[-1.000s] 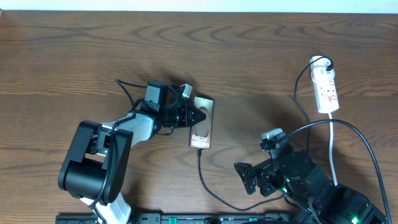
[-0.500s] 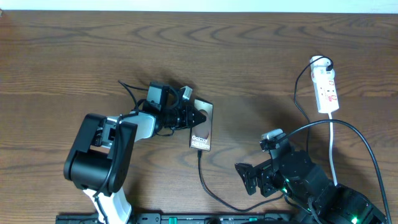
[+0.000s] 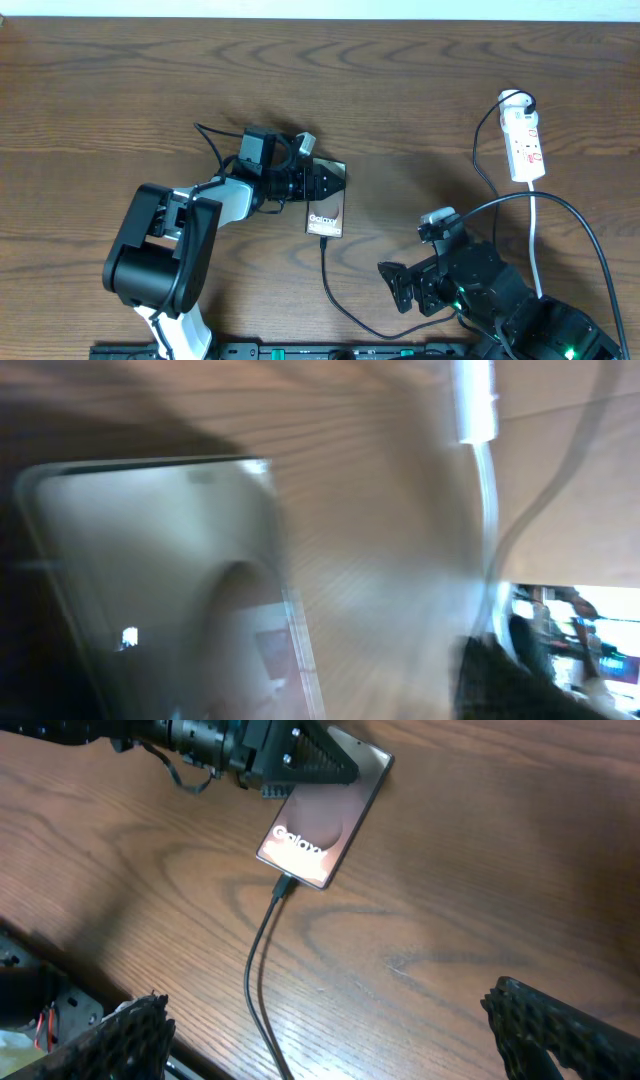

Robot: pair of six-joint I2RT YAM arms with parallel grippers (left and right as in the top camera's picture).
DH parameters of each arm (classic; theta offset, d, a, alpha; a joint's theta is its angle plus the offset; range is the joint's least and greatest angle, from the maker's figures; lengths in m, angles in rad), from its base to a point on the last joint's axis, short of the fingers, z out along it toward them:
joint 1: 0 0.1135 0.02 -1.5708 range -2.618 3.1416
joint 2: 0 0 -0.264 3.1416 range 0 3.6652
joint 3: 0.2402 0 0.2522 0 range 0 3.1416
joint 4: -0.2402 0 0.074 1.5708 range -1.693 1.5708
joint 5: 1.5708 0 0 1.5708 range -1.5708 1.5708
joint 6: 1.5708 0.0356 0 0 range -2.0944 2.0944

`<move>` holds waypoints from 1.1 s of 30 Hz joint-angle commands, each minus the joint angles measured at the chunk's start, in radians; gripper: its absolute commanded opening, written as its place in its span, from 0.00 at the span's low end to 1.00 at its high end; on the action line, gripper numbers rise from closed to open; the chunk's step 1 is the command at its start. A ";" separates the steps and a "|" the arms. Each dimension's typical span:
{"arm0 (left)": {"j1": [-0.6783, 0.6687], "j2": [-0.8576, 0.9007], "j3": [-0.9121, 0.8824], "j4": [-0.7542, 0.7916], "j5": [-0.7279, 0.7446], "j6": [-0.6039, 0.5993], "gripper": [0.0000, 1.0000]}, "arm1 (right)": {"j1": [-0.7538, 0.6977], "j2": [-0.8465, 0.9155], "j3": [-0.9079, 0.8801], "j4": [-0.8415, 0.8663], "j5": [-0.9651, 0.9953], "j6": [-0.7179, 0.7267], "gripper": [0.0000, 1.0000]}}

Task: Plug charger to phone and switch on socket
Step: 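Lower the plugged-in phone toward the table with the left gripper, then lay the phone flat, screen up, at table center with left gripper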

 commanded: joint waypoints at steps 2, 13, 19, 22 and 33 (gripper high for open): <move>0.006 0.069 -0.043 -0.043 -0.218 0.019 0.97 | -0.003 0.031 0.008 -0.001 0.019 0.015 0.99; 0.006 0.068 -0.043 -0.051 -0.218 0.019 0.97 | -0.003 0.149 0.008 0.000 0.019 0.034 0.99; 0.026 0.066 -0.043 -0.068 -0.212 0.007 0.97 | -0.003 0.208 0.008 0.002 0.019 0.034 0.99; 0.046 0.063 -0.043 -0.084 -0.198 0.003 0.97 | -0.003 0.235 0.008 0.003 0.019 0.046 0.99; 0.075 0.040 -0.043 -0.124 -0.183 -0.019 0.97 | -0.003 0.301 0.008 0.029 0.018 0.060 0.99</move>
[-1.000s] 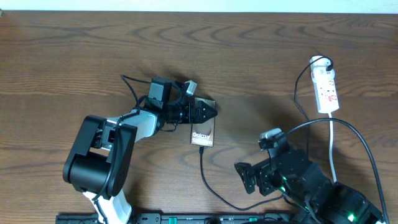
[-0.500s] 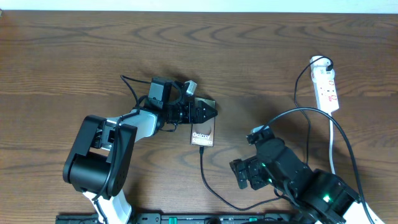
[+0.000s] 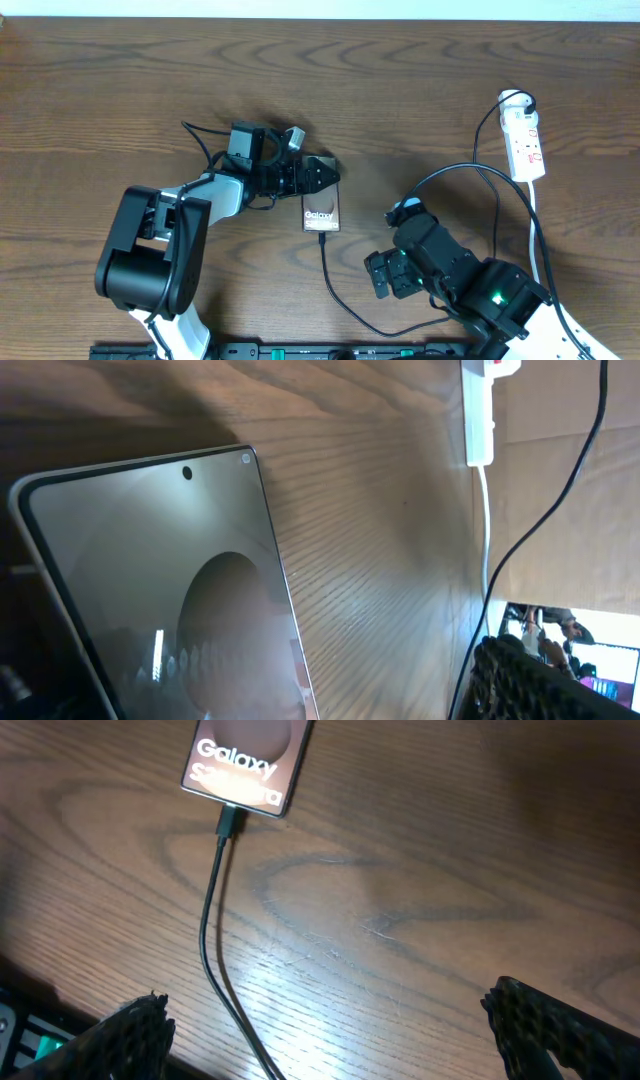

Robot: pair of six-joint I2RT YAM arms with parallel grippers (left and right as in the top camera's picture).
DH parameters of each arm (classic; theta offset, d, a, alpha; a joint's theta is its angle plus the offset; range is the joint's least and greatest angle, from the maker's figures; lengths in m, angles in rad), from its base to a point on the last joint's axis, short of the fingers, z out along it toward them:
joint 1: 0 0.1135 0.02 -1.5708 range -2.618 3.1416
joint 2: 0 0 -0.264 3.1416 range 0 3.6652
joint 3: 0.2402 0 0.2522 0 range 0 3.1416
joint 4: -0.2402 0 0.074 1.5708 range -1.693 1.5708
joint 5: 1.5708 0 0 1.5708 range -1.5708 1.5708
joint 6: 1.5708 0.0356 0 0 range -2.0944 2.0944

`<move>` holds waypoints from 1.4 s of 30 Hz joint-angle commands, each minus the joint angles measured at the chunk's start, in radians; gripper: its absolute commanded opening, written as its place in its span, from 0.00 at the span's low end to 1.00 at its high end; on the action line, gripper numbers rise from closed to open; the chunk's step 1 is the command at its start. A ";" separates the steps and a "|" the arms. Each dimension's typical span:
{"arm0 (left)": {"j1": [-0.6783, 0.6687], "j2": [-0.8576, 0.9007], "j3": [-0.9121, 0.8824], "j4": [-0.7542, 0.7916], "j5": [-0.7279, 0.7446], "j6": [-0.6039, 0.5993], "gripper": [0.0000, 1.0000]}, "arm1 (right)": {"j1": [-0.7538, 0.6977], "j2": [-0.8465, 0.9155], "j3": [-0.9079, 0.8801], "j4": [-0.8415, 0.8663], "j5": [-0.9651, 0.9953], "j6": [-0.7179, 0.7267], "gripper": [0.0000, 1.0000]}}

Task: Plug charger to phone and switch on socket
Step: 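Lay the phone flat, screen up, at table center with left gripper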

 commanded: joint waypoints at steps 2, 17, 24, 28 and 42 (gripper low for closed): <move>0.018 0.059 -0.057 -0.058 -0.191 -0.012 0.97 | -0.003 0.013 0.008 0.018 0.011 0.015 0.99; -0.050 -0.010 -0.041 -0.153 -0.308 0.057 0.98 | -0.003 0.014 0.008 0.037 0.011 0.015 0.99; -0.101 -0.051 -0.040 -0.181 -0.402 0.063 0.98 | -0.003 0.014 0.008 0.036 0.011 0.015 0.99; -0.121 -0.061 -0.040 -0.187 -0.435 0.063 0.98 | -0.003 0.014 0.008 0.036 0.011 0.015 0.99; -0.123 -0.061 -0.038 -0.182 -0.431 0.063 0.98 | -0.003 0.014 0.008 0.037 0.011 0.015 0.99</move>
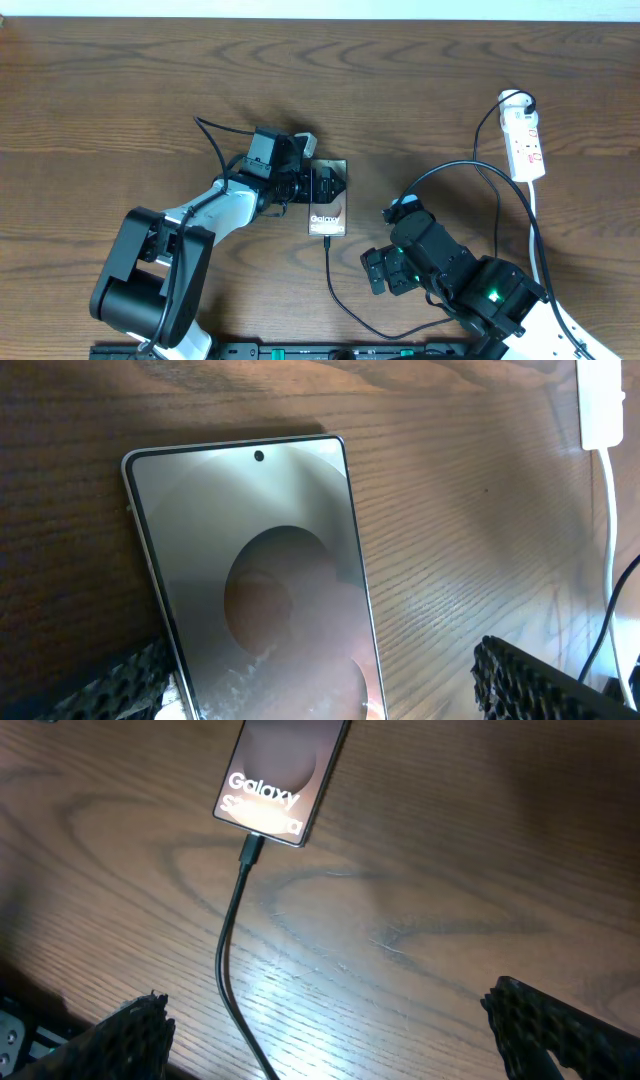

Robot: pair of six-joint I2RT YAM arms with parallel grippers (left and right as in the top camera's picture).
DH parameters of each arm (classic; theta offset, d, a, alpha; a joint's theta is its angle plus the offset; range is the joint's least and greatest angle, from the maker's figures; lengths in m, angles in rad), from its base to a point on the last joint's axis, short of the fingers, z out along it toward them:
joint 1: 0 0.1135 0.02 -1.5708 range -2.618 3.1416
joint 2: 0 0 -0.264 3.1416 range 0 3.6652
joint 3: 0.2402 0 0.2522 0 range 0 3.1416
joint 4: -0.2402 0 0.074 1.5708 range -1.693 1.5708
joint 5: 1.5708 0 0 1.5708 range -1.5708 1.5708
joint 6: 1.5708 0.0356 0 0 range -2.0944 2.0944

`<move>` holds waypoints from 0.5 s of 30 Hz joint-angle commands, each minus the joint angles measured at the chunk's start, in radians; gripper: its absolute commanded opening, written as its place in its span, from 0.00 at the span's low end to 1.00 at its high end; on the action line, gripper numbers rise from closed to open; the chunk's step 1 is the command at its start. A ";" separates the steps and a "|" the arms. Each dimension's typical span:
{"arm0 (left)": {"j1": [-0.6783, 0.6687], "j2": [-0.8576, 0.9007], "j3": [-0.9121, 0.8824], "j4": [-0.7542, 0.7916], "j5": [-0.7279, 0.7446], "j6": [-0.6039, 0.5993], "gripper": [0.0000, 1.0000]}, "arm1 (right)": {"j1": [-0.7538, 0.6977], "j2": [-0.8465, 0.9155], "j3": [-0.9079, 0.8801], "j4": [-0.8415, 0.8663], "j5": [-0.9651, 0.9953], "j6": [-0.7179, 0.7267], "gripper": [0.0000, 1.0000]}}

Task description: Plug charger to phone and switch on socket

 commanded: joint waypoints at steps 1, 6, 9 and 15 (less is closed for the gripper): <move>0.004 0.047 -0.042 -0.035 -0.110 0.005 0.98 | -0.003 0.002 0.008 0.003 0.011 0.012 0.99; 0.008 0.040 -0.042 -0.035 -0.114 0.006 0.98 | -0.003 0.008 0.008 0.023 0.004 0.011 0.99; 0.033 0.019 -0.042 -0.036 -0.117 0.017 0.98 | -0.003 0.022 0.008 0.035 -0.033 0.011 0.99; 0.080 -0.048 -0.042 -0.084 -0.133 0.024 0.98 | -0.003 0.047 0.008 0.035 -0.068 0.027 0.99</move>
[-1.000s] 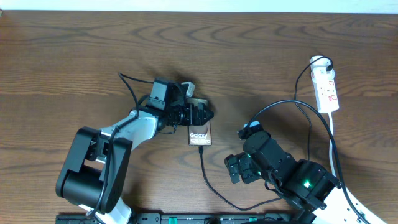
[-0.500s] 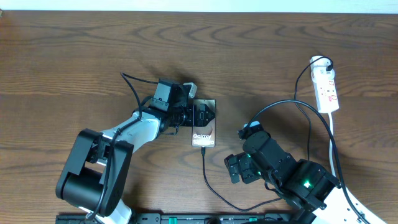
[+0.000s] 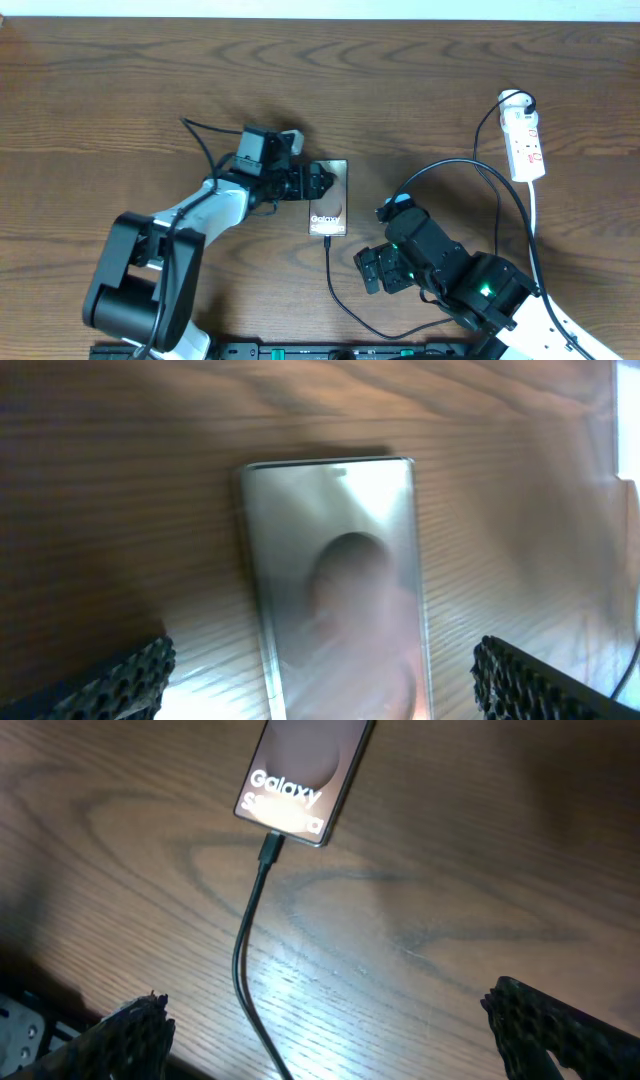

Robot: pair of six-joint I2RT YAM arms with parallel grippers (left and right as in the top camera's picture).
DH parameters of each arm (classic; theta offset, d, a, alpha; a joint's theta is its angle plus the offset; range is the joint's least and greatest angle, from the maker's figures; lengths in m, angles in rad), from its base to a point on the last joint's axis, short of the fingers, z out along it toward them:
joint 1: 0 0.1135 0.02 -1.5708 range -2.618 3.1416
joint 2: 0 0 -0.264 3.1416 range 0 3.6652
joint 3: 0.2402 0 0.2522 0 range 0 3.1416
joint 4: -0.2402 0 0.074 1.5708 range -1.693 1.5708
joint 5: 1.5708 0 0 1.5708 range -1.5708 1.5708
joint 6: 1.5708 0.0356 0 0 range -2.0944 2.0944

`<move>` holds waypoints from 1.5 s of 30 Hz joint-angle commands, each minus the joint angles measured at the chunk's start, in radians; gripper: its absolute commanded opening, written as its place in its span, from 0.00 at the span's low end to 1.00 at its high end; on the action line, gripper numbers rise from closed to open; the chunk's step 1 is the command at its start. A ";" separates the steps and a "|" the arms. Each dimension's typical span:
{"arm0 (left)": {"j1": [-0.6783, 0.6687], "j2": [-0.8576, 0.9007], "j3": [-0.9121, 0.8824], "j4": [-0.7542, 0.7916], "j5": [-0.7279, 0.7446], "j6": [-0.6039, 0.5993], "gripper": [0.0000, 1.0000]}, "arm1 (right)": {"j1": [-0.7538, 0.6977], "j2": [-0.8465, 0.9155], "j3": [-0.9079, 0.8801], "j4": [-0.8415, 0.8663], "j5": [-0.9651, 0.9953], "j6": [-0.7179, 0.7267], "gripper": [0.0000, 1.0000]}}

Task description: Plug charger to phone and switch on socket

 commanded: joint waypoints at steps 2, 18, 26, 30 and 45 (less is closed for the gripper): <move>0.035 -0.051 -0.035 -0.074 -0.077 0.037 0.98 | -0.003 0.018 0.008 0.009 -0.022 0.027 0.99; 0.063 -0.800 -0.035 -0.631 -0.205 0.128 0.98 | -0.169 -0.011 0.104 -0.033 0.181 0.200 0.01; 0.063 -1.157 -0.035 -0.811 -0.347 0.128 0.98 | -0.502 -0.013 0.221 -0.171 0.181 0.232 0.01; 0.063 -1.262 -0.035 -0.879 -0.367 0.128 0.98 | -0.676 -0.011 0.237 -0.163 0.177 0.232 0.01; 0.063 -1.303 -0.035 -0.937 -0.367 0.128 0.98 | -1.110 0.259 0.443 -0.071 0.101 0.232 0.02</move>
